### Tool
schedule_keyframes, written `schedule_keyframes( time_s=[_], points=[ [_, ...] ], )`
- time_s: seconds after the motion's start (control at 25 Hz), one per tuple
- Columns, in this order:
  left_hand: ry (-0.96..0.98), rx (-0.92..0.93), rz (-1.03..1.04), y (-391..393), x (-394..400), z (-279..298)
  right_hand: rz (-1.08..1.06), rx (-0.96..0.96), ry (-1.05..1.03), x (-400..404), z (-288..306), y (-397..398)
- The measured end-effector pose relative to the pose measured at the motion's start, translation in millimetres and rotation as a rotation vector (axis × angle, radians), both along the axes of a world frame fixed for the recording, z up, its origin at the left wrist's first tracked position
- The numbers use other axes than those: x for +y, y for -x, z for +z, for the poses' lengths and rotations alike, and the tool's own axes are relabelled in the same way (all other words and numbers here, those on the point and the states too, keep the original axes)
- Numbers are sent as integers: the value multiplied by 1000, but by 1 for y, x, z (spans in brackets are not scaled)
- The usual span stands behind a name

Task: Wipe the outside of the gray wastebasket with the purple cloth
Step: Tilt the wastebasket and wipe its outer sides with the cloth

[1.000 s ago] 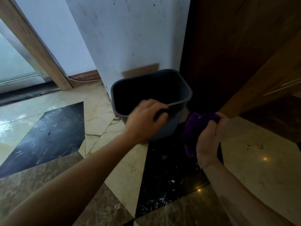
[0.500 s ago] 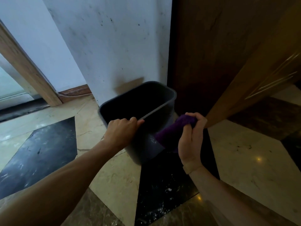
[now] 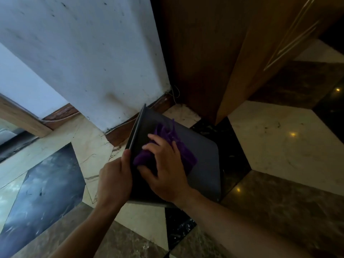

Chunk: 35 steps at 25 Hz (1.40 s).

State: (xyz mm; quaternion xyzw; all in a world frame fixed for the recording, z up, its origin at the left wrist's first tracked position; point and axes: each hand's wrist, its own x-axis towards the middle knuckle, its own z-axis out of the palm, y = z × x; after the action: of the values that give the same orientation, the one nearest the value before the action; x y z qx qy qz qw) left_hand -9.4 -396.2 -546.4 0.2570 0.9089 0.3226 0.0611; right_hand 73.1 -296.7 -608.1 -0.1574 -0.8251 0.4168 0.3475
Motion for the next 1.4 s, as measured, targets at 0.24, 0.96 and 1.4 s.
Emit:
schedule_keyframes(
  time_s=[0.24,0.96,1.4],
  points=[
    [-6,18,-48,-6,-6,3,-29,-278,-114,8,-16,9],
    [21,17,-13,-20,-19,-2,-366,-337,346,5,-37,-38],
    [30,-63,90,-9,-38,-10,-85,-503,21,39,-34,4]
  ],
)
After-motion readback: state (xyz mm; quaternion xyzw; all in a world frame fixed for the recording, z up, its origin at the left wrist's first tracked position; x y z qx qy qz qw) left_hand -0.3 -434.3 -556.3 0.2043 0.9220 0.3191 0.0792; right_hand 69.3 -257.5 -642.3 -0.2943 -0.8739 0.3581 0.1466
